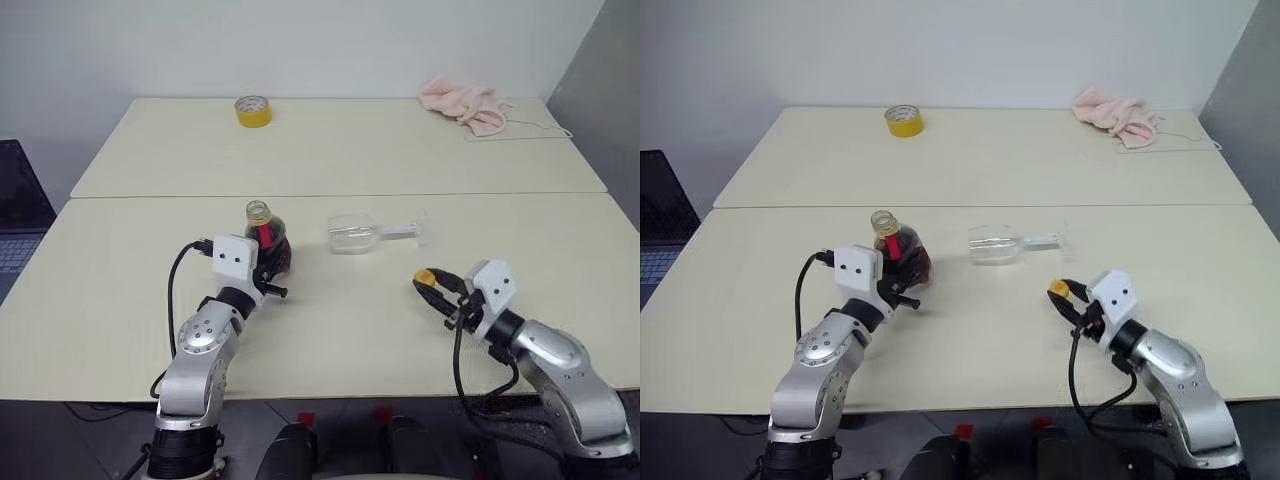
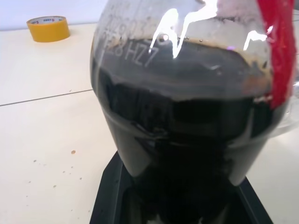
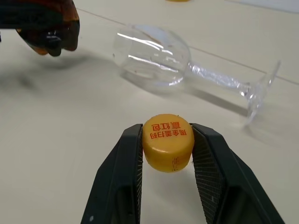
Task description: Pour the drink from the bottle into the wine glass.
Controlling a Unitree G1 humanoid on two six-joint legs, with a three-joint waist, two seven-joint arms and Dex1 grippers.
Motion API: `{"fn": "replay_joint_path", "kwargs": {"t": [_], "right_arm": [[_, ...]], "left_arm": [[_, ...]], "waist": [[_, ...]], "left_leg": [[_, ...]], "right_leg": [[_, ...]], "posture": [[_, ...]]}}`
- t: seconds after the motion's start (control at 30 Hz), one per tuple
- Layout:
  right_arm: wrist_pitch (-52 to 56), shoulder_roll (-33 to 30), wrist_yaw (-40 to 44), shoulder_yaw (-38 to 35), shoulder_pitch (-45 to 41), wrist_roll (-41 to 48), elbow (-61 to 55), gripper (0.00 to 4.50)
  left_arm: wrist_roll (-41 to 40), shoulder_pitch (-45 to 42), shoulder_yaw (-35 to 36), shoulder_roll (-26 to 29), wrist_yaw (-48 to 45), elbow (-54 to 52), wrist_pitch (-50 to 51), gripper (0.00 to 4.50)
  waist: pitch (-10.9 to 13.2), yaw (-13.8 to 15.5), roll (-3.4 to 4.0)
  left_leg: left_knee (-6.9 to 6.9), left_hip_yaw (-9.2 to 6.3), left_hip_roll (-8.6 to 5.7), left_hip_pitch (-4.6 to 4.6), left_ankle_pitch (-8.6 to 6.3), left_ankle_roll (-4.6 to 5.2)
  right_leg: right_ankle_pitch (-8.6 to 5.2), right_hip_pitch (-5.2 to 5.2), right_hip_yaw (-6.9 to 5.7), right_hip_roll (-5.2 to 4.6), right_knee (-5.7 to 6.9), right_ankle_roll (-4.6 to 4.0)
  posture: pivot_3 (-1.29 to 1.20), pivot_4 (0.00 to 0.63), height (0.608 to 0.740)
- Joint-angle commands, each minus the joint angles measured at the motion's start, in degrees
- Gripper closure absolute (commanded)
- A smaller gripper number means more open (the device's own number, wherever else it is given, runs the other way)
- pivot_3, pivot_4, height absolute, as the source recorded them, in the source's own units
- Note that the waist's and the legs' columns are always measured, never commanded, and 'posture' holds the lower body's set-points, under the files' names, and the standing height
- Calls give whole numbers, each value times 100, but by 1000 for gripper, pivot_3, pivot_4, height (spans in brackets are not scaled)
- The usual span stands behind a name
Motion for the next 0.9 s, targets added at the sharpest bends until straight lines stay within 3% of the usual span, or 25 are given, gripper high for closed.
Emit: {"fn": "replay_joint_path", "kwargs": {"t": [0.03,0.5,0.53,0.8,0.9], "right_arm": [[-294,-90,4,-124,128,-133,161,3280],[-417,-348,335,-42,52,-108,960,3280],[-411,-375,367,-30,48,-112,974,2547],[-206,-670,708,-100,88,16,1022,2],[-35,-990,1032,-152,101,156,870,0]], "left_arm": [[-64,-123,29,23,-24,-179,-189,3654],[-45,-95,12,31,-18,-226,-147,3654],[-45,-96,13,32,-16,-223,-147,3654],[-42,-85,16,30,-5,-228,-146,3654],[-49,-81,36,35,-4,-223,-148,3654]], "waist": [[0,6,0],[0,12,0],[0,12,0],[0,18,0],[0,30,0]], "left_leg": [[0,0,-1,0,0,0],[0,-8,1,7,0,-1],[0,-8,1,8,0,-1],[1,-12,1,15,0,-1],[2,-14,0,18,0,0]], "right_leg": [[0,2,-1,0,-1,0],[0,26,-8,1,-28,0],[0,27,-7,0,-30,0],[0,44,-12,0,-38,0],[0,51,-14,0,-40,0]], "posture": [[0,150,740],[0,150,740],[0,150,740],[0,150,740],[0,150,740]]}}
